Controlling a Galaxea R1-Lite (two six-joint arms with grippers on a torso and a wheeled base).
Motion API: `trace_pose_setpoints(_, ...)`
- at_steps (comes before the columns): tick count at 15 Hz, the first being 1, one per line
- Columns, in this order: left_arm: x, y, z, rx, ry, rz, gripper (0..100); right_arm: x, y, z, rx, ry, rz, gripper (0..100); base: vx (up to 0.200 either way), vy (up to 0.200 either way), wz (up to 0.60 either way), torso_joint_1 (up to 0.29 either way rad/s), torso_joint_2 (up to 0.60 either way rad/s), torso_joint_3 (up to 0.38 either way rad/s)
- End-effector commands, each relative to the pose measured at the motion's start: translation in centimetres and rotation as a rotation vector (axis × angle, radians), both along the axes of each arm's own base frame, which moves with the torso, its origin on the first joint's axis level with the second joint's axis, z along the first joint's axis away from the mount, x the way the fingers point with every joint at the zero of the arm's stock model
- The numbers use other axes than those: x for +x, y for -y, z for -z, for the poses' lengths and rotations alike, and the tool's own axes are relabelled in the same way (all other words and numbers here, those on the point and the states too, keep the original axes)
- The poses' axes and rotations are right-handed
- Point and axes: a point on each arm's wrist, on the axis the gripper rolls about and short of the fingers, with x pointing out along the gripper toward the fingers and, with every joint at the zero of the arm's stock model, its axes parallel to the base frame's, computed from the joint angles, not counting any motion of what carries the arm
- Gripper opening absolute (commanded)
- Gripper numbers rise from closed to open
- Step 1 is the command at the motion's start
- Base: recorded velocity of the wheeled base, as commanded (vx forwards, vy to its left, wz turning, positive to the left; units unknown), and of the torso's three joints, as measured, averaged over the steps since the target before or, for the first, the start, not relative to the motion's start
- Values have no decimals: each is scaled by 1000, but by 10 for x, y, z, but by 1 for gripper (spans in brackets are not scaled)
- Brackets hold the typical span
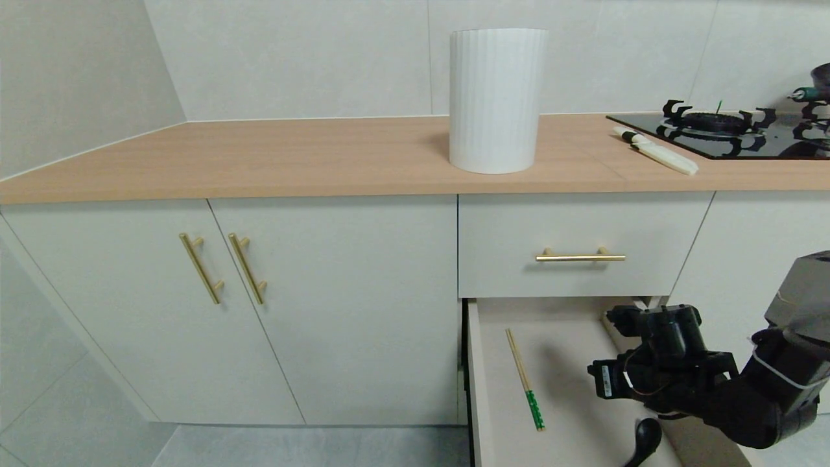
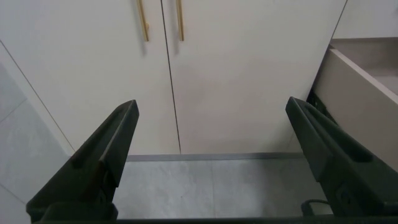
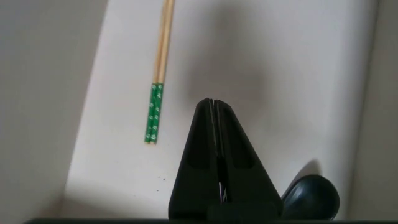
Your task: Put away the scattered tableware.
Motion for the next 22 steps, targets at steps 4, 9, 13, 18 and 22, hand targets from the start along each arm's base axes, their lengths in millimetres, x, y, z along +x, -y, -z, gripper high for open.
trace_pose_setpoints(4,0,0,0,0,0,0,100,0,0,2,-4,3,6,100,0,0,0,0,0,0)
trace_pose_setpoints(9,0,0,0,0,0,0,100,-9,3,-22,8,62,6,100,0,0,0,0,0,0)
trace_pose_setpoints(13,0,0,0,0,0,0,100,-38,10,-78,17,93,-7,100,0,0,0,0,0,0)
trace_pose_setpoints(18,0,0,0,6,0,0,100,-80,20,-139,-2,47,-87,100,0,0,0,0,0,0)
trace_pose_setpoints(22,0,0,0,1,0,0,100,-99,12,-150,1,20,-163,100,-50,0,0,-1,2,1)
